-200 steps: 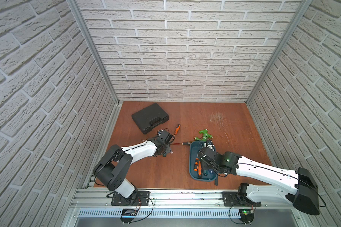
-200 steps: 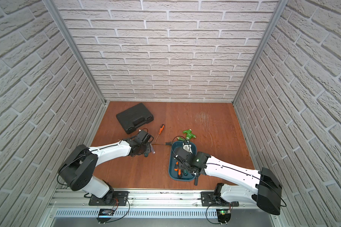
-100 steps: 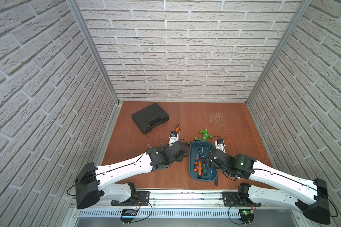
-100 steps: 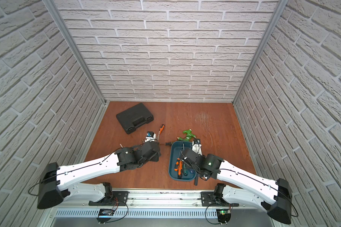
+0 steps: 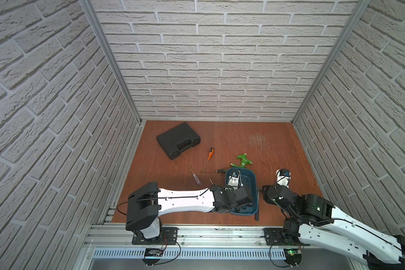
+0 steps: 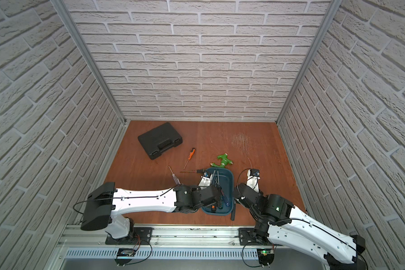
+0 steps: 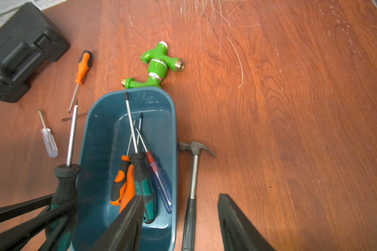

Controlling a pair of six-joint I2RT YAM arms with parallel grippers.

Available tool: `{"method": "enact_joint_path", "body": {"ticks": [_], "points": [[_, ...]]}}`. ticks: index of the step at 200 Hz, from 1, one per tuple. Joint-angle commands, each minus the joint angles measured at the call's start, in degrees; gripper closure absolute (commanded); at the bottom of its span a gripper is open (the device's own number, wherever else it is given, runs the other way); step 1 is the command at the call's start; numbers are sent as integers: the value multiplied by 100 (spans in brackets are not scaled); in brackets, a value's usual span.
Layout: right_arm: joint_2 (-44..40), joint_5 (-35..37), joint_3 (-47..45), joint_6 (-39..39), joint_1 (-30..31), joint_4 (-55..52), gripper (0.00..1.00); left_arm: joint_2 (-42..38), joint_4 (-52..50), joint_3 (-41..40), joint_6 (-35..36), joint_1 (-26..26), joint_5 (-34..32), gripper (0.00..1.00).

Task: Put the screwdriver on the desktop into the storage box
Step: Place the screwdriver in the storage box.

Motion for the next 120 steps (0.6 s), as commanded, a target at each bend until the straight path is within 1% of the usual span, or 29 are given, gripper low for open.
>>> {"method": "enact_joint_path", "body": {"ticks": [1,45,56,59,65,77,98,120], "points": [[6,-7,-65,65,15,47,40,159,106,85,-192,-41,-161,82],[36,-128,-183,17,15,192,40,448,330,-24,-211,47,-226,76],[45,-165,-194,4,22,199,40,489,371,-21,-233,72,-200,68],[43,-164,-202,2,17,210,40,505,373,-13,-233,73,-188,63],[51,-183,-219,-8,16,227,40,517,381,-10,-245,72,-174,58],[74,-246,-243,-50,22,288,40,518,386,6,-233,77,-163,51],[267,-361,-265,-143,17,444,40,391,407,-19,-220,73,-218,45],[579,-517,-217,-338,15,772,40,-57,465,-172,-197,70,-479,42]]}}
